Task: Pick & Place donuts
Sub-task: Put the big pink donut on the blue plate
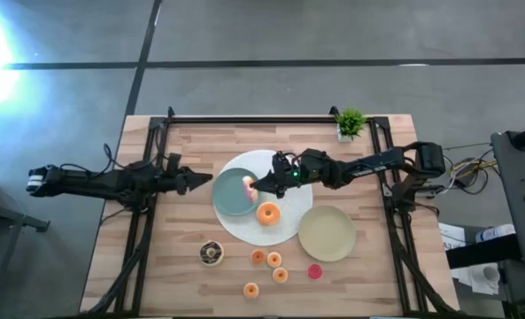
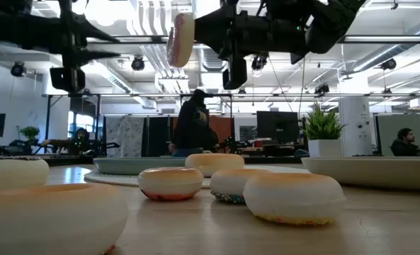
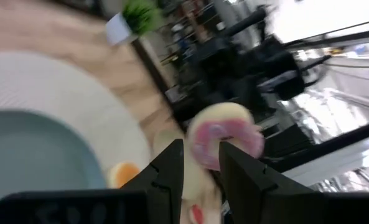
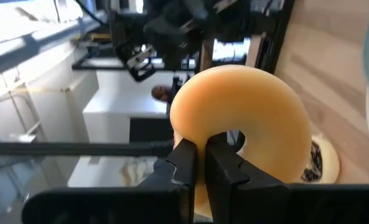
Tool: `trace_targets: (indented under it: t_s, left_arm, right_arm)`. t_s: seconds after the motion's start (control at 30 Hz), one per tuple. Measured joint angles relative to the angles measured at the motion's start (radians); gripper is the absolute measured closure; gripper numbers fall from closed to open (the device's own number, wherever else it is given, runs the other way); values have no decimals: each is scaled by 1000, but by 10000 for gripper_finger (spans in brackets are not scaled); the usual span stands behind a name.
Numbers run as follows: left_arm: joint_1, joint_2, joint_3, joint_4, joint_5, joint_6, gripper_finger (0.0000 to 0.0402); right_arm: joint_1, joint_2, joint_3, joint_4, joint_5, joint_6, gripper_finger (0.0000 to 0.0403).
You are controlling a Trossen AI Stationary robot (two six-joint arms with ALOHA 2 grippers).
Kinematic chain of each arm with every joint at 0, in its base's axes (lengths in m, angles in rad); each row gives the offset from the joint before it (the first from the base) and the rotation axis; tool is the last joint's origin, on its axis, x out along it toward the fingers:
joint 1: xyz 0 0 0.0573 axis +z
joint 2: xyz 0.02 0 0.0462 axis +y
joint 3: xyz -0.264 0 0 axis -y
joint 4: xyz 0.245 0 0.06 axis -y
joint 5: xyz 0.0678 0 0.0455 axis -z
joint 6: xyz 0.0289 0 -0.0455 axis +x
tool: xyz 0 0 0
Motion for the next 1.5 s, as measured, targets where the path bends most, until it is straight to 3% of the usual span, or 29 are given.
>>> trace_targets:
  t_s: [0.33,0.47,0.53,0.7,0.77,0.93,1.13,1.23,1.5]
  left_arm:
    - [3,50,1,33,57,-24,326]
    - [5,50,1,60,-103,-50,326]
    - [13,50,1,109,-126,-81,326]
    - [61,68,2,143,-1,-98,326]
    - [75,91,5,141,43,-35,326]
    - [62,170,62,139,62,288,326]
    - [48,280,194,104,108,523,326]
    - [47,352,268,63,178,585,326]
    - [-25,506,503,-264,252,747,326]
  right_arm:
    - [-12,17,15,5,-143,-19,390]
    - [-12,17,15,5,-178,-22,390]
    - [-12,17,15,5,-196,-22,390]
    - [-12,17,25,5,-291,-29,390]
    - [-14,17,34,5,-321,-41,390]
    - [-16,17,56,0,-333,-44,390]
    - [-16,17,64,-6,-337,-48,390]
    - [-16,17,64,-7,-337,-48,390]
    - [-16,17,64,-7,-357,-22,390]
